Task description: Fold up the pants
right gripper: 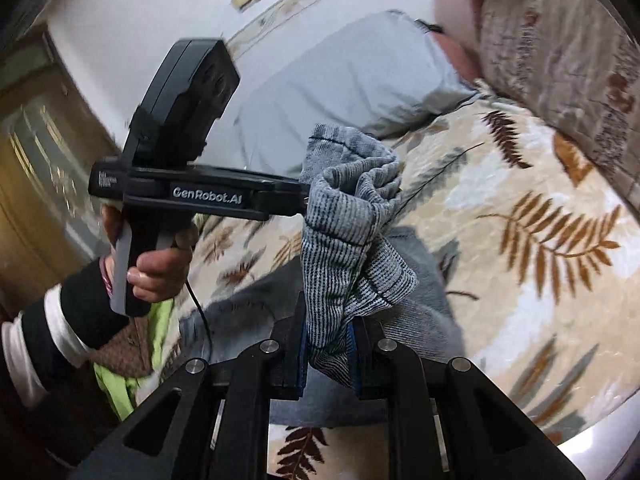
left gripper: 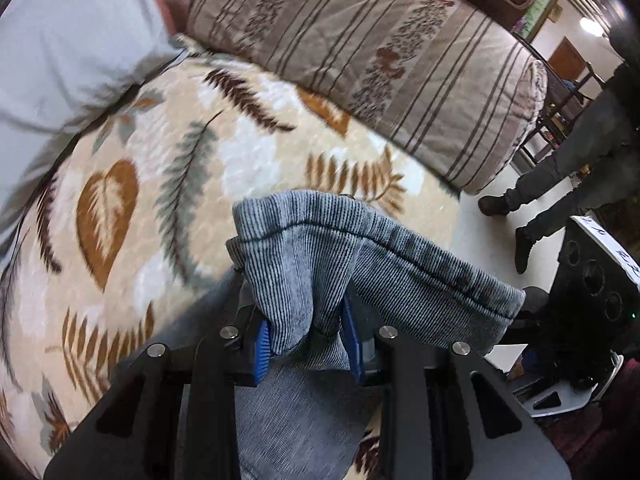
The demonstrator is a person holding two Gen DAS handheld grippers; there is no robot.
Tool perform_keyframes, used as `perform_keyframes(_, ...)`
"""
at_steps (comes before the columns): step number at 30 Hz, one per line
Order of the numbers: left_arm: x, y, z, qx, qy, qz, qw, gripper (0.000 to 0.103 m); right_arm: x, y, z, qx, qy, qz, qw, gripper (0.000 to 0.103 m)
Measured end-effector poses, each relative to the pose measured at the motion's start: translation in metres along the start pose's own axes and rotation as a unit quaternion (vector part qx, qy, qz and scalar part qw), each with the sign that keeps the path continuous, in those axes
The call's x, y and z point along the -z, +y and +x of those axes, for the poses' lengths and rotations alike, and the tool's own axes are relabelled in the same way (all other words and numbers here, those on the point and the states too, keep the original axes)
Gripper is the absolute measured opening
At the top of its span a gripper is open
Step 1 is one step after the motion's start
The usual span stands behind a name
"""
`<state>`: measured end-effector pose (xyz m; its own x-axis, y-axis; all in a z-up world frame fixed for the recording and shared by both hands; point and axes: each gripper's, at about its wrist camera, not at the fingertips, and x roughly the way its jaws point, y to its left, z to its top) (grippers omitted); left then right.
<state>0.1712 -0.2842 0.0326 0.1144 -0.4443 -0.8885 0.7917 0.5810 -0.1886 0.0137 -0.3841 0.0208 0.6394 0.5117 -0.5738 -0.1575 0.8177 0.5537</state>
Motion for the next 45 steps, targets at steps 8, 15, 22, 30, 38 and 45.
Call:
perform_keyframes(8,0.047,0.041,0.004,-0.003,0.015,-0.057,0.9982,0.029,0.018,0.039,0.049,0.020,0.053,-0.065,0.996,0.015)
perform_keyframes(15,0.083,0.062,0.009,-0.006,0.028,-0.082,0.9962,0.031,0.044,0.073,0.082,0.065,0.090,-0.146,0.983,0.015)
perform_keyframes(22,0.112,0.080,0.009,-0.016,0.038,-0.112,0.9928,0.039,0.074,0.107,0.113,0.141,0.112,-0.258,0.949,0.019)
perform_keyframes(30,0.149,0.099,0.000,-0.049,0.056,-0.156,0.9849,0.042,0.113,0.137,0.146,0.227,0.130,-0.386,0.885,0.023)
perform_keyframes(38,0.189,0.108,-0.046,-0.067,0.025,-0.237,0.9688,0.041,0.108,0.152,0.121,0.221,0.119,-0.413,0.875,0.029)
perform_keyframes(45,0.186,0.092,-0.059,-0.048,-0.025,-0.316,0.9472,0.060,0.047,0.112,0.062,0.111,0.121,-0.262,0.951,0.039)
